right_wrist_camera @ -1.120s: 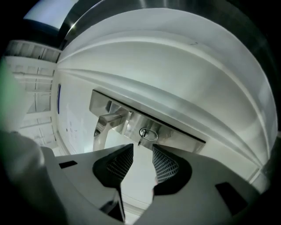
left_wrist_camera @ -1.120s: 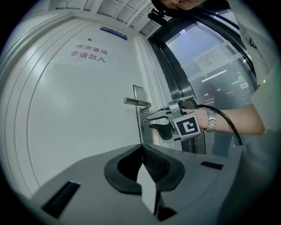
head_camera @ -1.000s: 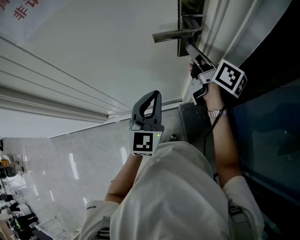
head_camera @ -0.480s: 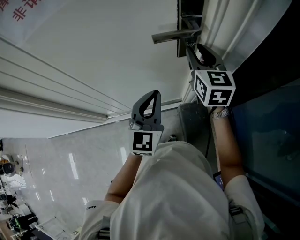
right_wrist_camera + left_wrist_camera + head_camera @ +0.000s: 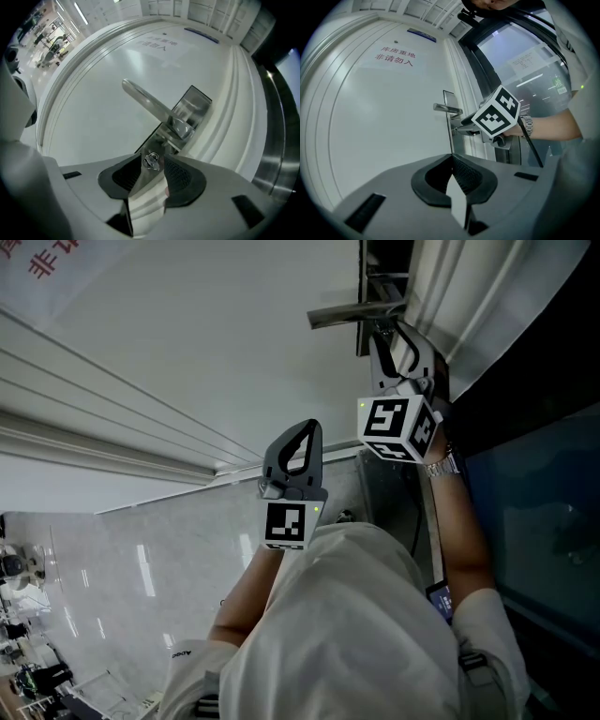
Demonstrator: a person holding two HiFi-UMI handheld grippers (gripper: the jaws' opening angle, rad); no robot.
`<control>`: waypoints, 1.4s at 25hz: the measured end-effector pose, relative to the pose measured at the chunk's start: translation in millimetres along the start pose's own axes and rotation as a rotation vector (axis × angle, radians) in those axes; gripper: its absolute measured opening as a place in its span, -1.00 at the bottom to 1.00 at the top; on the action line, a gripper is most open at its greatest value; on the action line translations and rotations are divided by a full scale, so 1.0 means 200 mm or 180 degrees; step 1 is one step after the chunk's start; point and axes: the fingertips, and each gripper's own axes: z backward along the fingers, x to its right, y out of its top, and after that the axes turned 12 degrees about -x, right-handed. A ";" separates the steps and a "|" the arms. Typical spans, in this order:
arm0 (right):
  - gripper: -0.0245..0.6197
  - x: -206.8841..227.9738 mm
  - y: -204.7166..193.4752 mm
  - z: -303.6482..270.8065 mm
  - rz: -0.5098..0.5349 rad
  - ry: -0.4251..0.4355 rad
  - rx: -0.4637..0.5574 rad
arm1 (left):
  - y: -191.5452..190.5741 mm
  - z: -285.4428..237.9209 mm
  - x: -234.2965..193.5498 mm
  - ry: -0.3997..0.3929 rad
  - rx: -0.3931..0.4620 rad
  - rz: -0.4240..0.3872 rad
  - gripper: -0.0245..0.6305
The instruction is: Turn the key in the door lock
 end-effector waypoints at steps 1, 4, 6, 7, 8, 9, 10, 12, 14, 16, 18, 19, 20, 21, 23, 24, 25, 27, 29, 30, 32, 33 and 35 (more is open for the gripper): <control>-0.53 -0.01 0.00 -0.01 0.0054 0.0007 -0.0028 | 0.00 0.00 0.00 0.0000 -0.0020 0.0010 -0.90; -0.53 -0.02 -0.01 -0.04 0.0123 0.0010 -0.0076 | -0.01 -0.01 0.00 -0.0007 -0.0026 -0.0005 -0.90; -0.53 0.00 -0.01 -0.05 0.0141 -0.0026 -0.0087 | -0.01 -0.01 0.00 -0.0006 -0.0045 -0.0001 -0.90; -0.53 0.00 0.00 -0.06 0.0142 -0.0032 -0.0091 | -0.01 -0.01 0.00 -0.0006 -0.0054 0.0004 -0.90; -0.53 0.01 0.00 -0.06 0.0135 -0.0023 -0.0097 | -0.01 -0.01 0.00 -0.0008 -0.0051 0.0002 -0.90; -0.53 0.01 0.00 -0.07 0.0121 -0.0001 -0.0104 | -0.01 -0.01 0.01 -0.0011 -0.0043 -0.0002 -0.90; -0.53 0.01 0.00 -0.07 0.0105 0.0028 -0.0116 | -0.01 -0.01 0.01 -0.0013 -0.0039 -0.0007 -0.90; -0.54 0.00 0.00 -0.08 0.0070 0.0074 -0.0142 | -0.01 -0.02 0.00 -0.0010 -0.0037 -0.0014 -0.90; -0.61 0.00 0.01 -0.09 -0.0010 0.0094 -0.0139 | -0.01 -0.03 0.00 -0.0005 -0.0026 -0.0021 -0.90; -0.87 0.01 0.02 -0.09 -0.0111 0.0050 -0.0118 | -0.01 -0.03 0.00 -0.0003 -0.0046 -0.0008 -0.90; -0.88 0.02 0.02 -0.09 -0.0214 0.0001 -0.0124 | -0.02 -0.03 0.00 0.0006 -0.0071 0.0014 -0.90; -0.88 0.02 0.02 -0.09 -0.0283 -0.0002 -0.0131 | -0.02 -0.04 0.00 0.0015 -0.0079 0.0022 -0.90; -0.88 0.03 0.02 -0.09 -0.0360 0.0005 -0.0137 | -0.02 -0.04 -0.01 0.0024 -0.0084 0.0027 -0.90; -0.88 0.03 0.02 -0.09 -0.0438 0.0018 -0.0141 | -0.02 -0.04 -0.01 0.0033 -0.0093 0.0032 -0.90; -0.88 0.04 0.02 -0.10 -0.0595 0.0059 -0.0139 | -0.03 -0.04 -0.02 0.0049 -0.0107 0.0041 -0.90; -0.88 0.04 0.01 -0.10 -0.0671 0.0084 -0.0133 | -0.03 -0.04 -0.02 0.0054 -0.0109 0.0042 -0.90; -0.88 0.04 0.01 -0.10 -0.0747 0.0106 -0.0124 | -0.03 -0.04 -0.02 0.0057 -0.0106 0.0038 -0.90; -0.89 0.04 0.01 -0.10 -0.0868 0.0132 -0.0095 | -0.02 -0.05 -0.02 0.0062 -0.0084 0.0012 -0.90; -0.89 0.04 0.01 -0.10 -0.0946 0.0135 -0.0016 | -0.02 -0.05 -0.03 0.0067 -0.0083 0.0005 -0.90; -0.89 0.04 0.01 -0.10 -0.1010 0.0150 0.0027 | -0.03 -0.05 -0.03 0.0070 -0.0098 0.0018 -0.90; -0.89 0.05 0.01 -0.10 -0.1214 0.0214 0.0099 | -0.02 -0.05 -0.03 0.0074 -0.0095 0.0031 -0.90; -0.89 0.05 0.01 -0.10 -0.1334 0.0252 0.0125 | -0.02 -0.05 -0.03 0.0072 -0.0075 0.0026 -0.90; -0.89 0.05 0.01 -0.10 -0.1576 0.0319 0.0163 | -0.01 -0.05 -0.03 0.0065 -0.0055 0.0016 -0.90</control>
